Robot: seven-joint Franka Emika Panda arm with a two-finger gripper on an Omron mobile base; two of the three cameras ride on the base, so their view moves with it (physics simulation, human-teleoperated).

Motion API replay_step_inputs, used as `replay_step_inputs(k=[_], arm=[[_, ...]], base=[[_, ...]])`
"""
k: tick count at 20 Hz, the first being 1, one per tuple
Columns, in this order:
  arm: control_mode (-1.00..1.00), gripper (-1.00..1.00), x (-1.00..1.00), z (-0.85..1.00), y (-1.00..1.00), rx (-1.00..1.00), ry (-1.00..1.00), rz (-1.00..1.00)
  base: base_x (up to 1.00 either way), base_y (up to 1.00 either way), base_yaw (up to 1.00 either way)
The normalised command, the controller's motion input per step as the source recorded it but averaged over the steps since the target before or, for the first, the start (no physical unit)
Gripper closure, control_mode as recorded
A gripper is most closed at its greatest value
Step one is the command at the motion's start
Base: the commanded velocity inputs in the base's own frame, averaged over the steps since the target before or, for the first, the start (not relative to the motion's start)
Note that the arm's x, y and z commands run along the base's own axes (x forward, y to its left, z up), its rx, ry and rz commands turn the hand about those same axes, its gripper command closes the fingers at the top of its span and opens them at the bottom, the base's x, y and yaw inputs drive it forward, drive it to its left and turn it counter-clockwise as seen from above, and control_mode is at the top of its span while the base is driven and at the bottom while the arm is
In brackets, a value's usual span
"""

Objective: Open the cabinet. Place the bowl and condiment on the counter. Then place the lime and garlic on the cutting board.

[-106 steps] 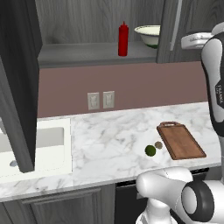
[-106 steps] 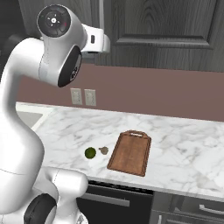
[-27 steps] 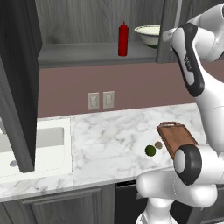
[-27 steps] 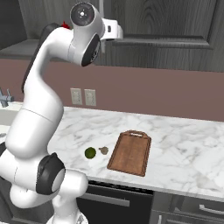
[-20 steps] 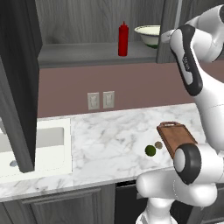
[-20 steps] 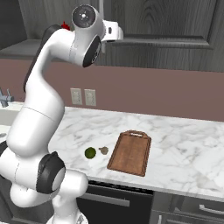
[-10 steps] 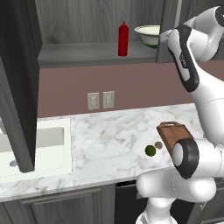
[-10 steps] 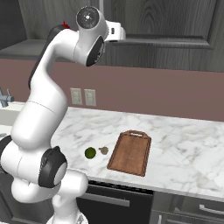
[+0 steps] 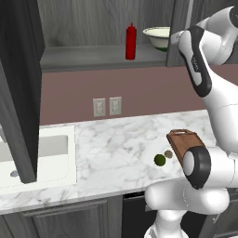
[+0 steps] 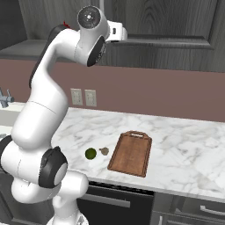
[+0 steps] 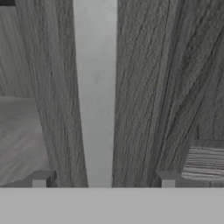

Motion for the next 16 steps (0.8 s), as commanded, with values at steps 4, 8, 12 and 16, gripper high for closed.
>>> replay_step_inputs(k=[4,8,12,16], arm=[[-1.0,1.0,0.3,-0.02,0.12,0.0,0.02,0.0],[-1.0,1.0,0.4,-0.01,0.17,0.0,0.03,0.0],[-1.0,1.0,0.15,0.0,0.0,0.0,0.0,0.0],[-1.0,1.0,0.09,0.0,0.02,0.0,0.0,0.0]], base=[[0.0,0.0,0.0],[0.0,0.0,0.0],[0.0,0.0,0.0],[0.0,0.0,0.0]])
